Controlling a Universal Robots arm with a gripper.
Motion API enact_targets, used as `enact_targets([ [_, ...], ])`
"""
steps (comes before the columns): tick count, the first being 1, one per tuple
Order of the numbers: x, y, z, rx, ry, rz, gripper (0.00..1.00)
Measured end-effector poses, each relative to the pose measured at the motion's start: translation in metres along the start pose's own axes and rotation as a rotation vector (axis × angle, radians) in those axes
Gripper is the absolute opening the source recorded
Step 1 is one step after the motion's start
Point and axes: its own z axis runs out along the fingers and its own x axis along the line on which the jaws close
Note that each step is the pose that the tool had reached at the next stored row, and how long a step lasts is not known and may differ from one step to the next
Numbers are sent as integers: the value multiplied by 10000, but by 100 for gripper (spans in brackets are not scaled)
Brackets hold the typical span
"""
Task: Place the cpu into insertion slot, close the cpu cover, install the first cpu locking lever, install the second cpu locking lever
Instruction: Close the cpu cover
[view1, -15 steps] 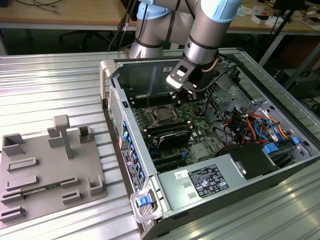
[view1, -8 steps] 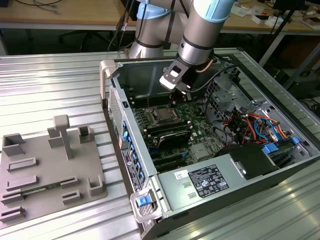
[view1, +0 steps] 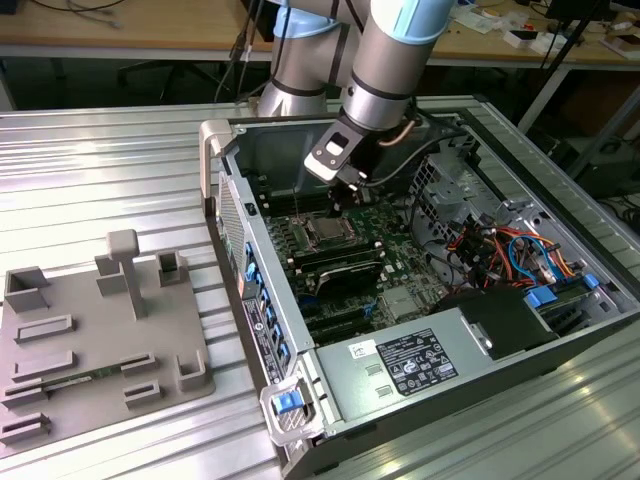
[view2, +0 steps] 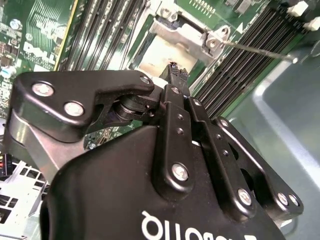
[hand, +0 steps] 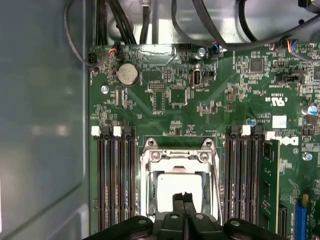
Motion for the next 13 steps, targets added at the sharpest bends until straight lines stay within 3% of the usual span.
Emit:
enact_targets([
  [13,0,-29,4,1,-1,-1,11],
])
